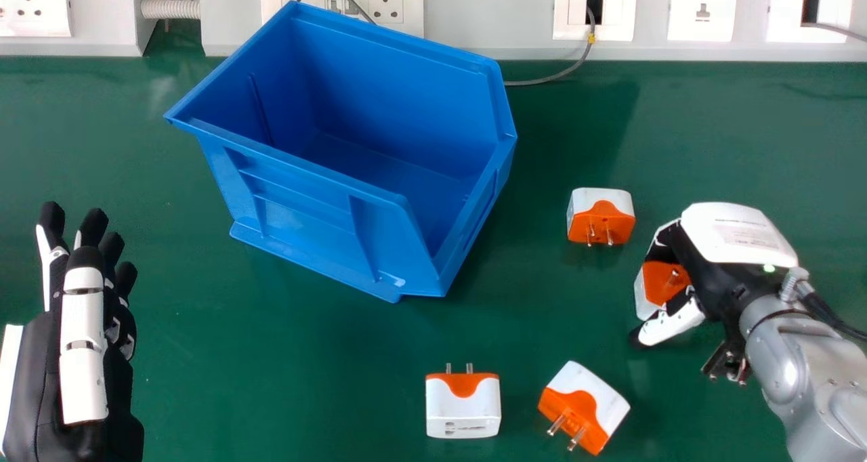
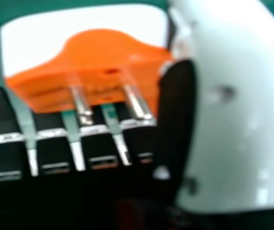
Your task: Pick all objects and put in blue box
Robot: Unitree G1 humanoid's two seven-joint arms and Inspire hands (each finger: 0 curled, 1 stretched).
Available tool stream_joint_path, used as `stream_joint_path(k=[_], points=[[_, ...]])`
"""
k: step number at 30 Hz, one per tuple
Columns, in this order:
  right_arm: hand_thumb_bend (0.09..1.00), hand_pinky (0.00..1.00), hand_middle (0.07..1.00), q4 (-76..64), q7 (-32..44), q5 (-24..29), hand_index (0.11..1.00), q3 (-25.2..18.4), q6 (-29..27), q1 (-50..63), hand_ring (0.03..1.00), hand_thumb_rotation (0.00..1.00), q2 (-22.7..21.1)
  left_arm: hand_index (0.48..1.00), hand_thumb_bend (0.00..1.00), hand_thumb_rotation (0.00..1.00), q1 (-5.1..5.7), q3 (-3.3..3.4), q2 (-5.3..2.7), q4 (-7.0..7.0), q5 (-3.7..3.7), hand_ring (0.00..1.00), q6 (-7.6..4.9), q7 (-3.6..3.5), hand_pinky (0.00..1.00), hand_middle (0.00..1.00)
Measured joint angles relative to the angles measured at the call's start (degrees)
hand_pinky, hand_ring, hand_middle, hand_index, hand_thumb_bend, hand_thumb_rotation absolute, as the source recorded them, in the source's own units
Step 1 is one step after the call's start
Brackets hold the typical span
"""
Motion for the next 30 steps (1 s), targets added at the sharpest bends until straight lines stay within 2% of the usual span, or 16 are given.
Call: stream_joint_path(k=[7, 14, 23, 30], points=[[0.501, 0.42, 0.6, 0.01, -0.54, 0.87, 0.513, -0.11, 0.54, -0.1, 0.536, 0.16, 0.6, 0.995, 0.25, 0.95, -0.31, -0.02, 0.2, -0.27, 0.02, 1.0, 0.13, -0.03, 1.0, 1.0], [0.495, 0.39, 0.573, -0.01, -0.44, 1.43, 0.505, -0.21, 1.45, -0.35, 0.51, 0.15, 1.08, 0.995, 0.24, 0.95, 0.26, -0.01, 0.23, -0.56, 0.08, 1.0, 0.42, -0.03, 1.0, 1.0], [0.491, 0.38, 0.562, -0.62, -0.08, 1.45, 0.5, -0.23, 1.85, -0.28, 0.498, 0.15, 0.9, 0.995, 0.24, 0.95, 0.37, 0.02, 0.56, -0.7, -0.01, 1.0, 0.86, -0.11, 1.0, 1.0], [0.488, 0.38, 0.569, -0.34, -0.41, 1.06, 0.497, -0.31, -4.19, -0.17, 0.503, 0.14, -3.69, 0.996, 0.24, 0.94, 0.56, 0.2, 1.2, -0.72, -0.05, 1.0, 0.84, -0.36, 1.0, 1.0]])
